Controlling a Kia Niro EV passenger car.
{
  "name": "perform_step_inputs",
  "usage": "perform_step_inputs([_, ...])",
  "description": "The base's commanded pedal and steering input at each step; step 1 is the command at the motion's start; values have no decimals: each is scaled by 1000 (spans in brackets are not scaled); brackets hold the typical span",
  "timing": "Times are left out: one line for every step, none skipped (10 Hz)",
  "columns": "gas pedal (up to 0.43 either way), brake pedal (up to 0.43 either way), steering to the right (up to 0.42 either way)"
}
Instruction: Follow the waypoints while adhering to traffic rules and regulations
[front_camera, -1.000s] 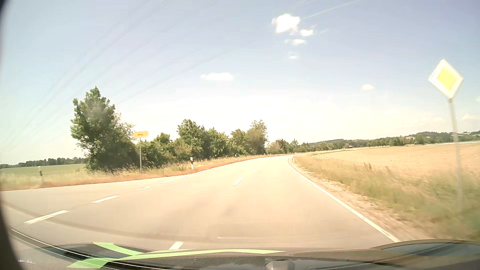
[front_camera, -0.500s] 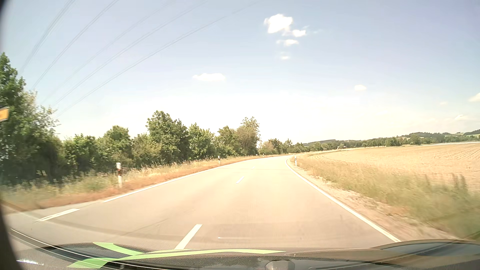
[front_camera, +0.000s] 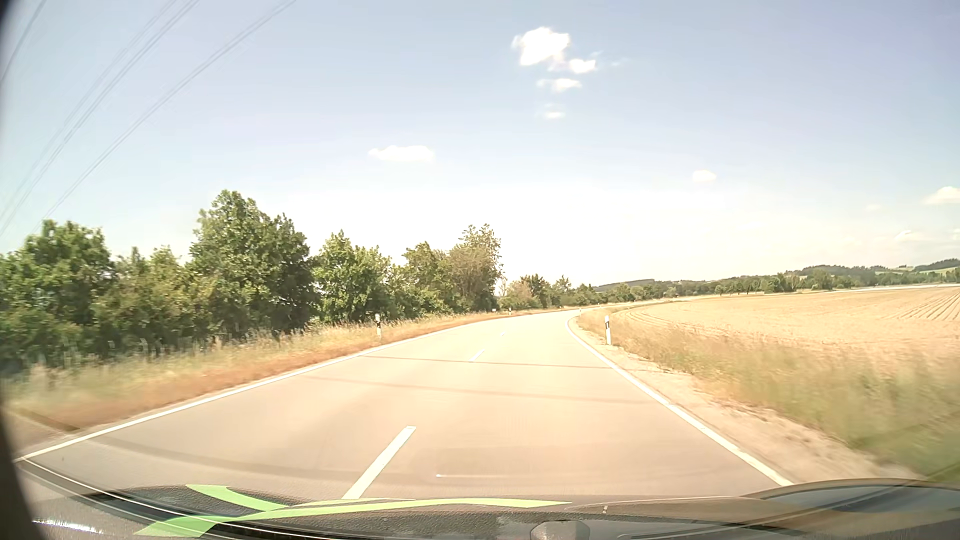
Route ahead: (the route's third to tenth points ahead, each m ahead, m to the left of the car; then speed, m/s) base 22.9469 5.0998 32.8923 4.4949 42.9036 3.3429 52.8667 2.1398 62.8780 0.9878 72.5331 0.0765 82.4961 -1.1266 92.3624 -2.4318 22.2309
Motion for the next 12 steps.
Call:
perform_step_inputs([260, 0, 13])
perform_step_inputs([260, 0, 14])
perform_step_inputs([260, 0, 13])
perform_step_inputs([268, 0, 13])
perform_step_inputs([268, 0, 14])
perform_step_inputs([268, 0, 14])
perform_step_inputs([268, 0, 13])
perform_step_inputs([268, 0, 13])
perform_step_inputs([268, 0, 13])
perform_step_inputs([268, 0, 12])
perform_step_inputs([268, 0, 13])
perform_step_inputs([268, 0, 12])
